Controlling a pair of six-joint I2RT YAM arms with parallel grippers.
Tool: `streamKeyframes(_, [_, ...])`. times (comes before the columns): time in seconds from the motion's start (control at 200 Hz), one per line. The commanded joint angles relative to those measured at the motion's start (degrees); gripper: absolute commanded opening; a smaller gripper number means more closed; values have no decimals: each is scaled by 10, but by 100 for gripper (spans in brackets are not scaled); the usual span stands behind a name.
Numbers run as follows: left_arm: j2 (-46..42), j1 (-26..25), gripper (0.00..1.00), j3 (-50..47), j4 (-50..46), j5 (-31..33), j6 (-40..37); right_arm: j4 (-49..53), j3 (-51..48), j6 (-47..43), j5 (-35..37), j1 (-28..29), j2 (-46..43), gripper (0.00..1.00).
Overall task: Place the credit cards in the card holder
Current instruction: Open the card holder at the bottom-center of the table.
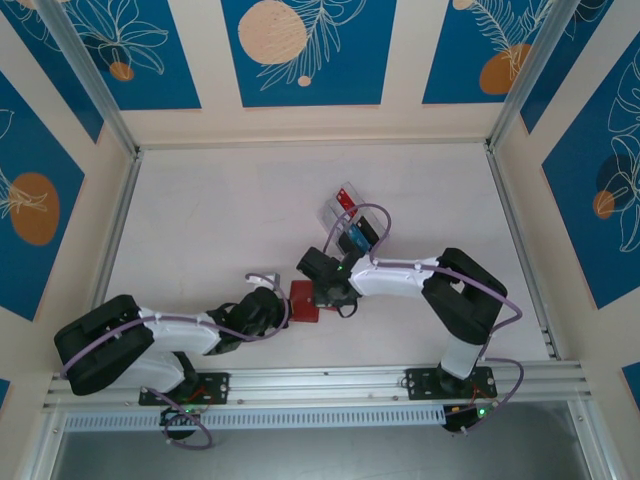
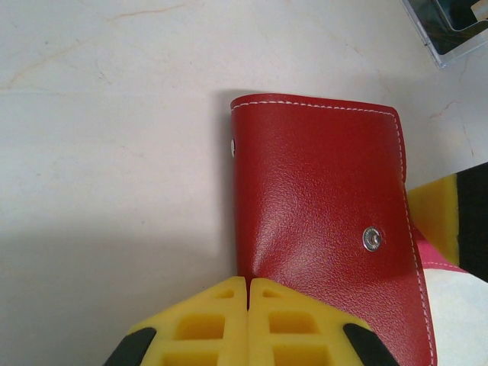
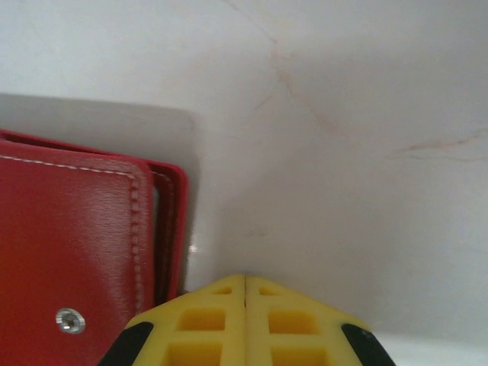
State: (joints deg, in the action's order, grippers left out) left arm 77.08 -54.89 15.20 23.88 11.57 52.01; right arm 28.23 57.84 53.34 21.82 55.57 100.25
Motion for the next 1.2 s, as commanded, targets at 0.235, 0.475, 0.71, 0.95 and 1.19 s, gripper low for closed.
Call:
streamKeyframes(0.235, [61, -6, 0, -6, -40, -34, -16, -63, -20, -12, -73, 2, -6, 19])
streamKeyframes(0.475, [87, -14, 1, 6, -18, -47, -15, -84, -33, -27, -100, 4, -29, 25])
streamKeyframes(0.71, [78, -19, 7, 13, -18, -52, -15, -96, -48, -36, -114, 4, -75, 34])
streamKeyframes(0.95, [45, -29, 14, 25, -42, -50, -11, -117, -59, -47, -150, -12, -92, 40])
streamKeyframes(1.19, [29, -29, 14, 22, -65, -40, -6, -73, -54, -36, -111, -31, -85, 39])
